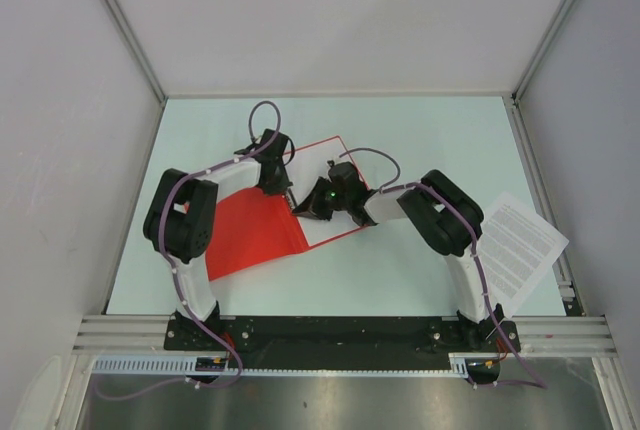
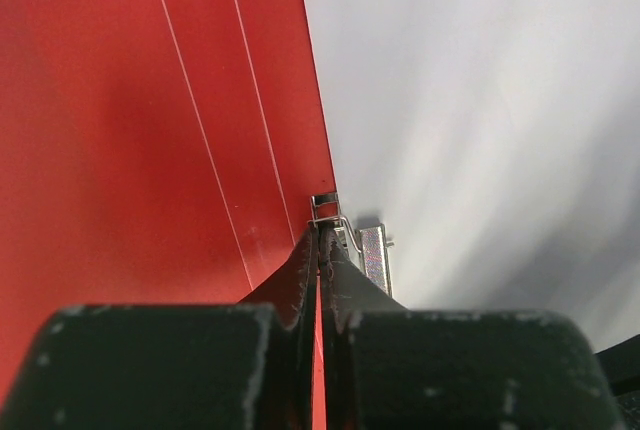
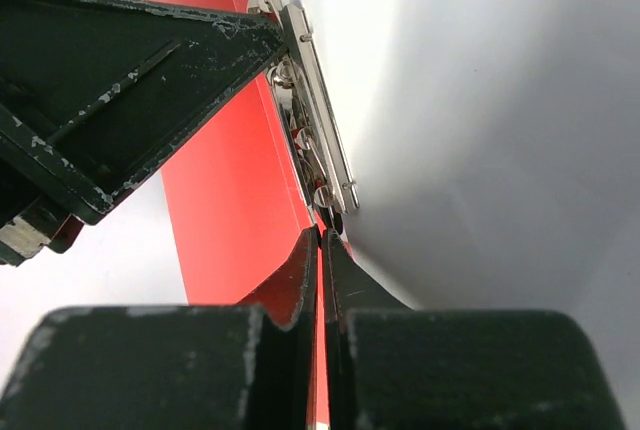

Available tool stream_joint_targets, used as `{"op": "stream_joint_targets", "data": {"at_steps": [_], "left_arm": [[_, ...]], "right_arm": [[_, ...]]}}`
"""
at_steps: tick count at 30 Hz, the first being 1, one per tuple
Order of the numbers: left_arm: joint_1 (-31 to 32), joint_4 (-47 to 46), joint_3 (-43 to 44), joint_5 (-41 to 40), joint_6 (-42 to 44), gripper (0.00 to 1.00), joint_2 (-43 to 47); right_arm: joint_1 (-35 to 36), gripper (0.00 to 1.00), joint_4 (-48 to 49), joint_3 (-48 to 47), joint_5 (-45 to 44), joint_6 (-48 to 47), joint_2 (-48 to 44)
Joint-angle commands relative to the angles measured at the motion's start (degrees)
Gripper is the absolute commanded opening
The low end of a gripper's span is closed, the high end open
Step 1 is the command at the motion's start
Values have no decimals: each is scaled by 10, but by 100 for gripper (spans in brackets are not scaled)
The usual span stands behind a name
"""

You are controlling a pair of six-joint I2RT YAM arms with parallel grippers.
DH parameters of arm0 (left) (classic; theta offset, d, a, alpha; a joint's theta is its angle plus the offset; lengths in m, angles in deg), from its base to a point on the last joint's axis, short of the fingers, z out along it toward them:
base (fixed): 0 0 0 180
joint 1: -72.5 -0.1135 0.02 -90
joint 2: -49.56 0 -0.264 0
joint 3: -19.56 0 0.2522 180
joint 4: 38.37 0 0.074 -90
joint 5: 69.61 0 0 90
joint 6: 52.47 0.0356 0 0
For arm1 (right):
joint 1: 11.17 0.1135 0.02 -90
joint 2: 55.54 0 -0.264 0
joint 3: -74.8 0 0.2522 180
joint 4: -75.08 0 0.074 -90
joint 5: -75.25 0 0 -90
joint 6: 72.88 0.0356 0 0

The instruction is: Put the files into the folder

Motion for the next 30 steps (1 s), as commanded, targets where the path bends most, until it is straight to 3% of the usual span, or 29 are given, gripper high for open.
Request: {"op": "stream_joint_targets", "data": {"at_steps": [1, 3, 6, 7, 9, 10, 12, 15, 19, 23, 26, 30], "left_arm": [[11, 43, -16, 9, -6, 0, -16], [10, 43, -14, 15, -1, 0, -10], [10, 40, -7, 21, 16, 3, 7], [9, 37, 0, 26, 23, 10, 13], [7, 44, 10, 42, 39, 26, 32], [7, 47, 22, 46, 44, 45, 42], [4, 53, 32, 65, 60, 61, 71], [-7, 66, 57, 105, 86, 71, 108], [-87, 125, 105, 167, 142, 76, 110], [-171, 175, 145, 178, 200, 80, 86], [-217, 223, 205, 184, 268, 81, 20], [-248, 250, 278, 147, 292, 84, -47]], "right_arm": [[-9, 0, -15, 12, 23, 15, 18], [-9, 7, -20, 11, 19, 1, 16], [-13, 28, -37, 11, 11, -34, -2], [-15, 36, -44, 11, 14, -44, -7], [-25, 41, -57, 11, 17, -79, -20], [-28, 46, -62, 11, 21, -94, -25], [-33, 50, -75, 10, 27, -143, -47], [-32, 61, -102, -2, 30, -189, -83], [-9, 66, -204, -35, 10, -303, -139], [56, 72, -241, -56, -35, -331, -164], [91, 63, -226, -55, -29, -301, -165], [131, 51, -233, -55, -24, -292, -161]]}}
